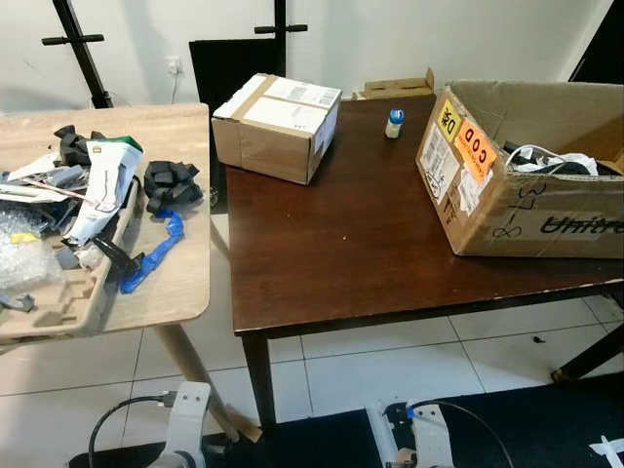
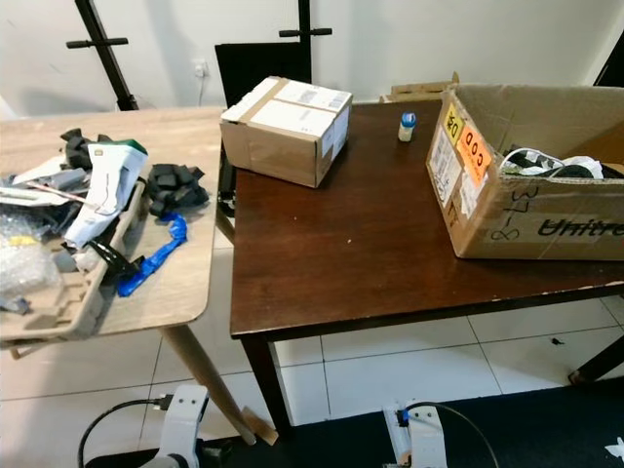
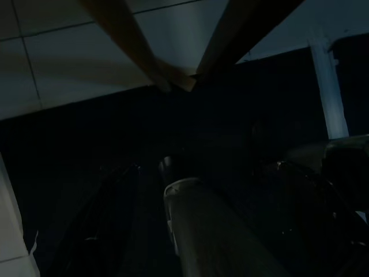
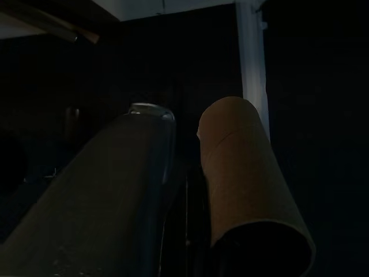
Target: Picking trash to rubbish bin
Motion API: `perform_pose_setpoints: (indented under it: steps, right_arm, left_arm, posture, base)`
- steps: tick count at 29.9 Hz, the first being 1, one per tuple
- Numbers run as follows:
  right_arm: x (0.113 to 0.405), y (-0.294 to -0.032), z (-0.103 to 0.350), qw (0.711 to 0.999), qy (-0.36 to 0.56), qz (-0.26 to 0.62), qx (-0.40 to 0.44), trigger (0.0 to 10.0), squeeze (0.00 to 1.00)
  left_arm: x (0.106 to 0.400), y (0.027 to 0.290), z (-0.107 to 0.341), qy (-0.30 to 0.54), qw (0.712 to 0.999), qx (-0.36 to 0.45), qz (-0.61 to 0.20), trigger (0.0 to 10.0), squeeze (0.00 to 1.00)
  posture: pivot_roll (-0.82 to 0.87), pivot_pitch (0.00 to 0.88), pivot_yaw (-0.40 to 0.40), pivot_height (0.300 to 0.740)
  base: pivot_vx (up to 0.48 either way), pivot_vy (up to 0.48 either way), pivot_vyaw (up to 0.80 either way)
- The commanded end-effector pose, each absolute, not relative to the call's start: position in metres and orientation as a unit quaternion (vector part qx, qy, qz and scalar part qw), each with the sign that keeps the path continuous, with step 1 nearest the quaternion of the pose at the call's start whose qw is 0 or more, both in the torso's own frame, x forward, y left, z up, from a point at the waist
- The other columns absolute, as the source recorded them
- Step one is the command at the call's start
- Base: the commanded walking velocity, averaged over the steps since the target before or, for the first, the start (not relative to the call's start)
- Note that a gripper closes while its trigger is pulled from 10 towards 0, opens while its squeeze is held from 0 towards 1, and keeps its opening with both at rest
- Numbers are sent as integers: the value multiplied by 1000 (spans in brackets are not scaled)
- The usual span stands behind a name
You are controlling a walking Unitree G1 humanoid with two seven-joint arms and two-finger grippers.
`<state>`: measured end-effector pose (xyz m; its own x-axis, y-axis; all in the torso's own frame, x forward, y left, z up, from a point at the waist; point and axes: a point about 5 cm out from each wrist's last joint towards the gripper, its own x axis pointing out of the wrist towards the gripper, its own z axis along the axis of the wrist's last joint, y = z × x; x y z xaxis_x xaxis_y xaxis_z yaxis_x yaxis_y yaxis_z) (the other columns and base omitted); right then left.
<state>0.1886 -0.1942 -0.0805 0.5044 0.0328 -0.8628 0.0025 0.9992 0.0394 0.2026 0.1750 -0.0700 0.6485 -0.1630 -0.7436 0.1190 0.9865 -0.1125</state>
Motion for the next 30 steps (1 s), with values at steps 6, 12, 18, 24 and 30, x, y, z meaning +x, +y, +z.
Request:
perform_pose_setpoints:
  steps: [6, 12, 18, 24, 30]
  right_arm:
    - [185, -194, -83, 864, 503, 9, 20, 10000, 0]
    - [185, -194, -83, 864, 503, 10, 19, 10000, 0]
    - [185, -193, -82, 865, 502, 10, 20, 10000, 0]
    - [185, -193, -83, 865, 502, 11, 20, 10000, 0]
    - [185, -193, -82, 865, 501, 10, 20, 10000, 0]
  left_arm:
    - [199, 174, -73, 421, 904, -34, -73, 10000, 59]
    - [199, 174, -73, 420, 904, -36, -72, 10000, 59]
    - [199, 175, -73, 421, 904, -36, -72, 10000, 59]
    - [200, 175, -72, 420, 904, -37, -72, 10000, 59]
    - [200, 174, -72, 420, 904, -37, -74, 10000, 59]
  posture:
    - [-20, 161, 16, 740]
    - [-19, 160, 15, 740]
    - [-21, 160, 16, 740]
    - [-21, 159, 16, 740]
    - [-23, 156, 18, 740]
  base:
    - [0, -343, 0]
    - [0, -323, 0]
    - [0, -365, 0]
    - [0, -453, 0]
    - [0, -343, 0]
